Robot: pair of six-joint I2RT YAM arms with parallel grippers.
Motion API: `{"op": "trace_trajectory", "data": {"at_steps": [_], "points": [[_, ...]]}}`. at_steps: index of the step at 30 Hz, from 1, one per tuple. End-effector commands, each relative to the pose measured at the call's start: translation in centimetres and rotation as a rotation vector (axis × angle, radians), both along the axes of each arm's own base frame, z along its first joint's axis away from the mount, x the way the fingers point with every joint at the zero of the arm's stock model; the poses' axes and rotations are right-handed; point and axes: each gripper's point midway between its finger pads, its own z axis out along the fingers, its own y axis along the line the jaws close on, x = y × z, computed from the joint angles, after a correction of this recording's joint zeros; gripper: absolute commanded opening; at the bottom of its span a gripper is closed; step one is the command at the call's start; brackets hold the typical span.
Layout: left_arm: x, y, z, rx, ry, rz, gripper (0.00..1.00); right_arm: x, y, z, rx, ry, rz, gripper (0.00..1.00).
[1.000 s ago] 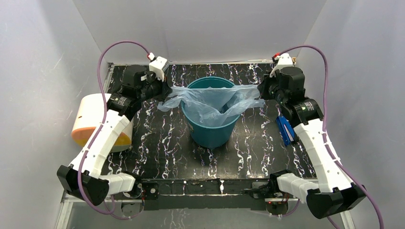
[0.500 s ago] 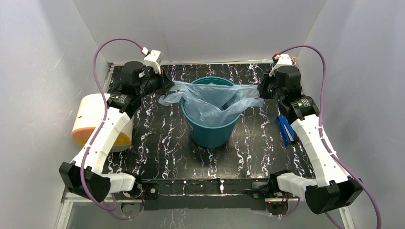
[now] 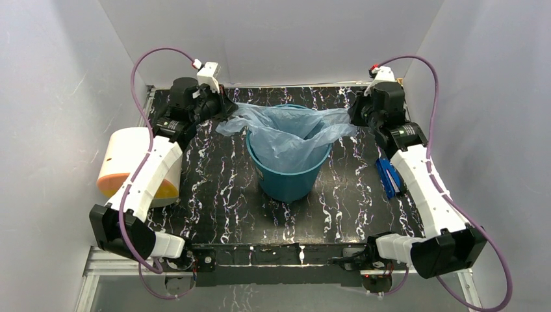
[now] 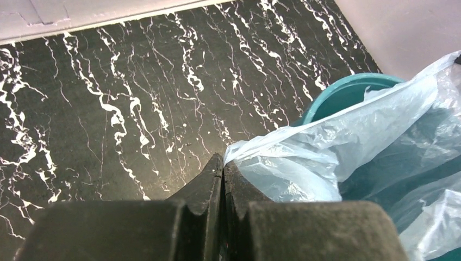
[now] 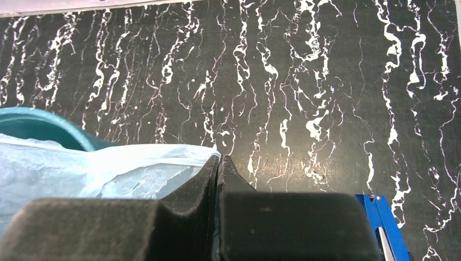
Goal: Put the trash bags into the trash bin
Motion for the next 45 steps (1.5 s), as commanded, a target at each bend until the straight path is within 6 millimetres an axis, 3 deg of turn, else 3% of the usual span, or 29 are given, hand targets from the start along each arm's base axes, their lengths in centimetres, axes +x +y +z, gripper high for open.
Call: {"op": "trace_trajectory", "data": {"at_steps": [1,6,12,16,22,26,30,34,40,45], "points": [[0.6,0.3,-1.1,-0.048,0.005,0.021,0.0,2.0,-0.5,-0.2,0.023,-0.005,-0.034,0.1],[-0.6,-0.1,-3.7,-0.099,0.048,-0.011,0.0,1.2,-0.1,-4.5,0.073,0.12,-0.005,0.11],[-1.3,-0.8,-4.2,-0.145,0.066,-0.041,0.0,0.4,0.4,-5.2,0.1,0.146,0.036,0.13],[-1.1,-0.8,-1.9,-0.169,-0.009,-0.047,0.0,0.8,0.2,-2.9,0.104,0.083,0.029,0.12],[-0.1,0.1,2.7,-0.142,-0.146,-0.016,0.0,1.8,-1.0,2.9,0.118,-0.112,-0.035,0.09],[1.1,0.6,3.5,-0.123,-0.168,0.02,0.0,2.8,-1.1,3.3,0.13,-0.128,-0.049,0.08],[2.2,1.0,2.3,-0.134,-0.145,0.052,0.0,3.9,-1.6,1.1,0.135,-0.07,-0.089,0.07],[2.4,0.4,-1.2,-0.149,-0.046,0.028,0.0,4.2,-1.2,-2.0,0.151,0.015,-0.072,0.08],[-0.3,-0.4,-6.2,-0.149,0.089,-0.047,0.0,2.0,0.1,-6.2,0.164,0.164,0.007,0.12],[-2.0,0.2,-6.9,-0.155,0.099,-0.024,0.03,0.4,-0.4,-7.2,0.162,0.178,-0.007,0.17]]}}
